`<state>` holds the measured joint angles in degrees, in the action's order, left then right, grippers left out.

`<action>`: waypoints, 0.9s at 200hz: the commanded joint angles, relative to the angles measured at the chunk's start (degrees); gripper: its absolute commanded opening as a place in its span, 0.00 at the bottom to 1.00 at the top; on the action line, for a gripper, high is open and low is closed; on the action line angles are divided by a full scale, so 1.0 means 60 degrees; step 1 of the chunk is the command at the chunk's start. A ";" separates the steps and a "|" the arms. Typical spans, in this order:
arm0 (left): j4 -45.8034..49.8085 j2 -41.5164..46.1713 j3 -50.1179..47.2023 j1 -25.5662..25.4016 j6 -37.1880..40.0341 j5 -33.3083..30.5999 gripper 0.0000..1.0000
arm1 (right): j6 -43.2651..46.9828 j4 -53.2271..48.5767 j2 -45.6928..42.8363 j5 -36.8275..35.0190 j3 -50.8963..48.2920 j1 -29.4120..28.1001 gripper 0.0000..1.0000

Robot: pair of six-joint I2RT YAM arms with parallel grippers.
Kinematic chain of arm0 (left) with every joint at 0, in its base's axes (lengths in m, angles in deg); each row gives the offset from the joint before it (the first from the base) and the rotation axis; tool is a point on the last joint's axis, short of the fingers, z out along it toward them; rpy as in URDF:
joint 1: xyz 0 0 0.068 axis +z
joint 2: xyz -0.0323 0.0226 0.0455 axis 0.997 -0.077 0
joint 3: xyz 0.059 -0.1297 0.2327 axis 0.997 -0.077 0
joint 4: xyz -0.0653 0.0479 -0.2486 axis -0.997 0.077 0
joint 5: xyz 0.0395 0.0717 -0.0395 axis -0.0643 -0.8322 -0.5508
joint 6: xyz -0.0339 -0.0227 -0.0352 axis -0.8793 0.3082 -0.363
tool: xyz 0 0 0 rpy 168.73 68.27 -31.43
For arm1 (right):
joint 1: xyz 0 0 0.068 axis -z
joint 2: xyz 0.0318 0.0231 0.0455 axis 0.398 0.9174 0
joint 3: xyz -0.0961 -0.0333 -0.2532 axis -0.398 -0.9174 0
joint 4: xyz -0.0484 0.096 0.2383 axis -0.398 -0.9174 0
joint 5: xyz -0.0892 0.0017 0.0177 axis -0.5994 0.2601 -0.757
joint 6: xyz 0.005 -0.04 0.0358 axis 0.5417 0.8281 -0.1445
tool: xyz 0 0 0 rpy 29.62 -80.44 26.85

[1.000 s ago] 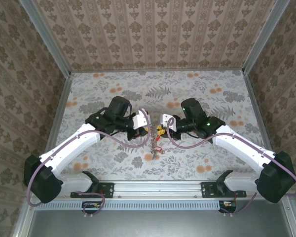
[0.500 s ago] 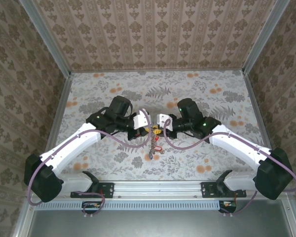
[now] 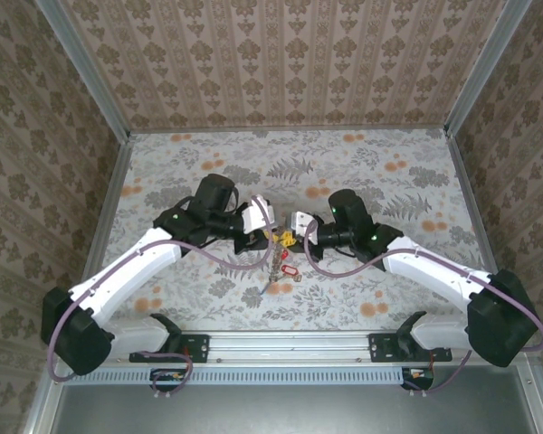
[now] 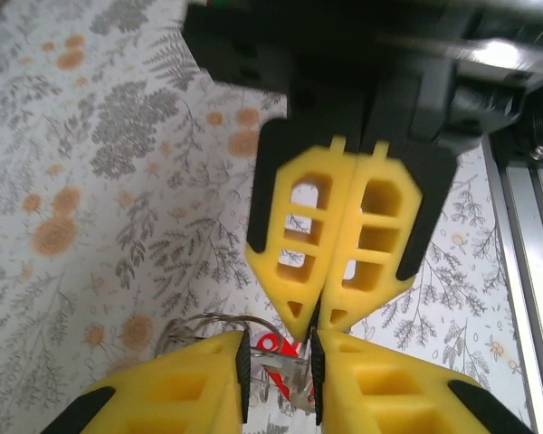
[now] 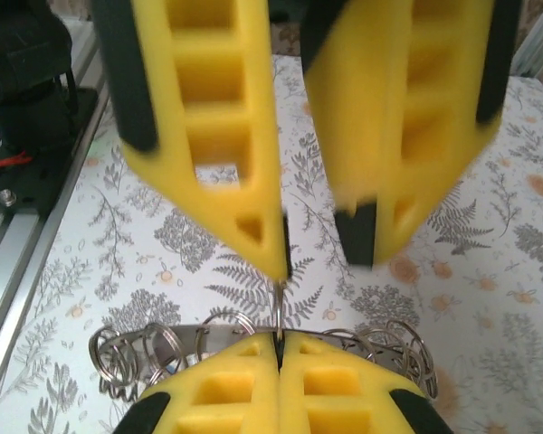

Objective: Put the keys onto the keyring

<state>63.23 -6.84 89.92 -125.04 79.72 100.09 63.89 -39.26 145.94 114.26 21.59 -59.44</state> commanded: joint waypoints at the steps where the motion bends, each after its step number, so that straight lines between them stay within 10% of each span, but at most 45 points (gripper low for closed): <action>1: -0.0444 0.0762 -0.0408 0.0241 -0.0284 0.0700 0.27 | -0.1854 0.2935 -0.0388 0.0796 -0.0558 0.0151 0.00; 88: -0.0826 0.1266 -0.0703 0.0762 -0.0623 0.1370 0.39 | -0.3756 0.6435 -0.0277 0.1296 -0.1552 0.0241 0.00; 180: -0.0749 0.0739 -0.0245 0.0689 -0.0543 0.1850 0.18 | -0.3161 0.6637 -0.0297 0.1532 -0.1525 0.0052 0.00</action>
<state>59.47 -2.25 86.38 -120.74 76.31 108.97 43.08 -3.13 145.83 120.93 12.15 -58.59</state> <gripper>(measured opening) 0.196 0.067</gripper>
